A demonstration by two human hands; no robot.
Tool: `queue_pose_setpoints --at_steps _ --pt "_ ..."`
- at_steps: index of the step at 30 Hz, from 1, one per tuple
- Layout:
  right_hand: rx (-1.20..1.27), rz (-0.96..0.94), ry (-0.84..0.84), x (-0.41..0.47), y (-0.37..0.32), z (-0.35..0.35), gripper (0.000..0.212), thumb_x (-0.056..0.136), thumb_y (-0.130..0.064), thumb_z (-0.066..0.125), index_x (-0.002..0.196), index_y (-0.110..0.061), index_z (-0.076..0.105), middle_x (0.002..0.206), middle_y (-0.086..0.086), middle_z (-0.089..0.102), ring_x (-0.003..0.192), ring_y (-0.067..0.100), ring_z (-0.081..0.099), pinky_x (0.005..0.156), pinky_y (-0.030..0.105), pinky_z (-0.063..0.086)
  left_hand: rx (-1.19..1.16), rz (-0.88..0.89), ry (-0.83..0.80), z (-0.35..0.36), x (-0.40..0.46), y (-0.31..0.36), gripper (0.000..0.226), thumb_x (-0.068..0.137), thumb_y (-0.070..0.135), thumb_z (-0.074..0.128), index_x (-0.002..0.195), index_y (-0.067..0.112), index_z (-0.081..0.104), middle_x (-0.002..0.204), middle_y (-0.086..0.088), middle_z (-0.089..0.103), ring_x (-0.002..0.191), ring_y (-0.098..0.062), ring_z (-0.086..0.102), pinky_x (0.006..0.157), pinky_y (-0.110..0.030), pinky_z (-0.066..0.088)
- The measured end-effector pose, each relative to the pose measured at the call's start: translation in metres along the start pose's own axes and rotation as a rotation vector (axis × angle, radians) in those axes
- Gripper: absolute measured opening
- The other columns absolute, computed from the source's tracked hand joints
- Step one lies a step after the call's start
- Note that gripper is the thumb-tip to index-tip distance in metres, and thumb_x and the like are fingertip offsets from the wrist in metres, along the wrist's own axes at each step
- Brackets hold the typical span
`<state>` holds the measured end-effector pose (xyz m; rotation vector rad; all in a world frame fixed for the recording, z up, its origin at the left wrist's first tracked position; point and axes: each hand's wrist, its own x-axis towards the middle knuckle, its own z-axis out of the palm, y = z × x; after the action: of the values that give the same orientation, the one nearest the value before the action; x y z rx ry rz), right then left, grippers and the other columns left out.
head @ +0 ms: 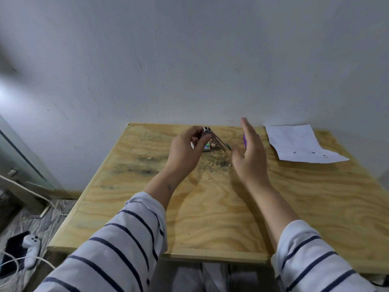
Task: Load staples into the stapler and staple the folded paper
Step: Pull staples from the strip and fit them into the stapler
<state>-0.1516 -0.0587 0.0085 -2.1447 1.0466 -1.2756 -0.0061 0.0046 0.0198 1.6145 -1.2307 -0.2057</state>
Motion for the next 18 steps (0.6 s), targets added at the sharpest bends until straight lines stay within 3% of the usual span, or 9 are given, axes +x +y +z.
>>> queue_pose_setpoints --at_steps 2,4,6,7,9,11,13,16,18 --pt "-0.029 -0.052 -0.126 0.000 -0.003 0.003 0.065 0.082 0.004 0.041 0.145 -0.014 0.033 0.148 0.004 0.040 0.138 0.017 0.035 0.115 0.040 0.027 0.008 -0.002 0.023 0.002 0.000 0.001 0.015 0.089 0.033 0.060 0.091 0.019 0.065 0.069 0.013 0.057 0.067 -0.002 0.051 0.057 -0.013 0.034" --pt "-0.034 -0.006 -0.346 -0.005 -0.003 0.006 0.074 0.081 0.014 0.040 0.147 -0.019 0.028 0.150 0.001 0.036 0.141 0.013 0.027 0.118 0.034 0.018 0.042 -0.001 0.030 0.004 0.000 -0.001 0.014 0.089 0.034 0.060 0.092 0.021 0.065 0.074 0.010 0.058 0.070 -0.009 0.052 0.057 -0.019 0.035" --pt "-0.075 -0.005 -0.197 -0.007 0.001 0.006 0.077 0.081 0.015 0.040 0.149 -0.018 0.022 0.153 -0.002 0.030 0.138 0.000 0.015 0.116 0.017 0.000 0.039 -0.017 0.038 0.005 0.000 -0.003 0.017 0.089 0.034 0.060 0.097 0.020 0.066 0.081 0.007 0.062 0.077 -0.012 0.054 0.059 -0.021 0.035" --pt "-0.089 -0.012 -0.145 -0.006 0.001 0.005 0.077 0.081 0.014 0.040 0.149 -0.017 0.019 0.153 -0.001 0.029 0.136 -0.001 0.018 0.112 0.011 -0.006 0.027 -0.025 0.037 0.006 0.000 -0.003 0.018 0.089 0.034 0.060 0.098 0.020 0.066 0.084 0.006 0.063 0.079 -0.013 0.054 0.059 -0.022 0.035" --pt "-0.092 -0.006 -0.280 -0.006 -0.002 0.005 0.078 0.082 0.012 0.041 0.149 -0.019 0.018 0.151 0.002 0.034 0.126 0.001 0.041 0.116 0.015 0.004 0.022 -0.025 0.033 0.008 -0.001 -0.001 0.016 0.089 0.032 0.060 0.098 0.019 0.065 0.085 0.006 0.064 0.080 -0.014 0.055 0.061 -0.025 0.035" --pt "-0.100 0.010 -0.335 -0.007 0.000 0.007 0.072 0.086 0.007 0.044 0.149 -0.022 0.023 0.149 0.002 0.037 0.121 0.001 0.044 0.119 0.039 0.016 0.018 -0.020 0.041 0.008 -0.003 0.003 0.013 0.090 0.029 0.060 0.098 0.019 0.064 0.083 0.009 0.063 0.079 -0.011 0.054 0.062 -0.026 0.035" --pt "-0.091 0.002 -0.233 -0.003 0.000 0.004 0.060 0.093 -0.006 0.048 0.147 -0.021 0.027 0.147 -0.003 0.040 0.130 0.000 0.030 0.117 0.034 0.012 -0.036 -0.022 0.046 0.007 -0.004 0.007 0.011 0.091 0.027 0.059 0.098 0.020 0.062 0.081 0.012 0.061 0.077 -0.007 0.053 0.061 -0.021 0.037" --pt "-0.034 -0.027 -0.323 0.009 -0.003 0.002 0.040 0.094 -0.018 0.054 0.134 -0.016 0.051 0.128 -0.001 0.061 0.117 0.015 0.056 0.099 0.023 0.037 -0.107 -0.060 -0.005 0.006 -0.004 0.007 0.006 0.094 0.025 0.055 0.097 0.021 0.057 0.083 0.012 0.060 0.077 -0.007 0.054 0.065 -0.017 0.040" --pt "-0.060 -0.086 -0.337 0.019 -0.004 0.000 0.037 0.093 -0.011 0.054 0.129 -0.015 0.056 0.121 0.002 0.064 0.113 0.018 0.057 0.097 0.026 0.043 -0.128 -0.069 -0.029 0.003 -0.005 0.002 0.005 0.094 0.026 0.054 0.097 0.021 0.053 0.078 0.012 0.058 0.068 -0.007 0.052 0.062 -0.024 0.041"
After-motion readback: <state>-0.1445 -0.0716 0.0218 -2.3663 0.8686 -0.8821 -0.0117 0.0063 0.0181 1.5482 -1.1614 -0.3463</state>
